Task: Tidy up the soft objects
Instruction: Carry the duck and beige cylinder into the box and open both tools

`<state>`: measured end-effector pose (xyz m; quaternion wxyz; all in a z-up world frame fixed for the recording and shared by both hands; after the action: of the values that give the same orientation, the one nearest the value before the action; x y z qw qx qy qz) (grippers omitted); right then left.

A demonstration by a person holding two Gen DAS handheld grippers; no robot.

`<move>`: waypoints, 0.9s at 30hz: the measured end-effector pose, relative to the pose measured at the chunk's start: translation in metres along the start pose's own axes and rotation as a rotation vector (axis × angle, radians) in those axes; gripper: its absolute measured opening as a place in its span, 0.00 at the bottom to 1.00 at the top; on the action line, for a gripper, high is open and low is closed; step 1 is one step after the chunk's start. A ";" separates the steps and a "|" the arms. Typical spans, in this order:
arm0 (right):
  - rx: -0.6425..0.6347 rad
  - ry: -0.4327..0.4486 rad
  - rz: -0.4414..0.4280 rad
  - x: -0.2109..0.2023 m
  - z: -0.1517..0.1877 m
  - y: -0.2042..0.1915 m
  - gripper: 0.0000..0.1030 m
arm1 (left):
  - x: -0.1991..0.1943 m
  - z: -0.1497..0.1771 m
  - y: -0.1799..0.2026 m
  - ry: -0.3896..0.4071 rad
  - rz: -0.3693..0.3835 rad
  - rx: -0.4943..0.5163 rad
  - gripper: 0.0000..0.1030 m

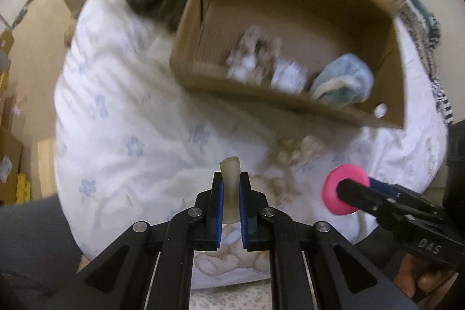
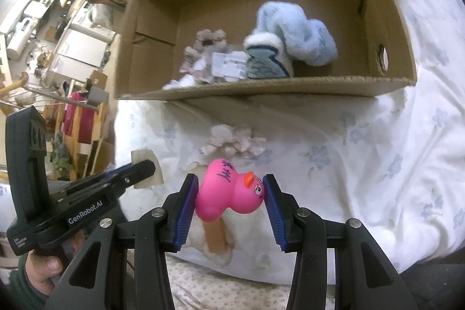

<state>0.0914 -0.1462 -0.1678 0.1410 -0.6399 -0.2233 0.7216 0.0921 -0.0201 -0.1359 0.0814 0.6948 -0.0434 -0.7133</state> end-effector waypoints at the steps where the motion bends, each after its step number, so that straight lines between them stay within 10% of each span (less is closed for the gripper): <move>1: -0.010 0.011 -0.010 -0.006 0.000 -0.004 0.47 | -0.012 -0.003 0.004 0.035 -0.005 0.017 0.09; 9: -0.198 0.221 0.003 -0.088 -0.027 -0.043 0.47 | -0.100 -0.059 0.027 0.259 -0.085 0.123 0.09; 16: -0.184 0.402 -0.018 -0.123 -0.073 -0.037 0.47 | -0.095 -0.109 0.031 0.320 -0.098 0.131 0.09; 27: -0.123 0.362 0.037 -0.088 -0.089 -0.012 0.47 | -0.050 -0.120 0.024 0.284 -0.096 0.111 0.09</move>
<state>0.1905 -0.1664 -0.0929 0.1259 -0.7708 -0.2262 0.5821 0.2144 -0.0286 -0.0861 0.0138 0.7932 -0.0374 -0.6076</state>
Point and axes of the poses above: each gripper's, at about its wrist camera, not at the fingertips, and x roughly the way its jaws point, y to its right, z to its underside, the point moved 9 cm from there along x, roughly the way its jaws point, and after that the axes turned 15 degrees about -y, right-handed, at the moved point
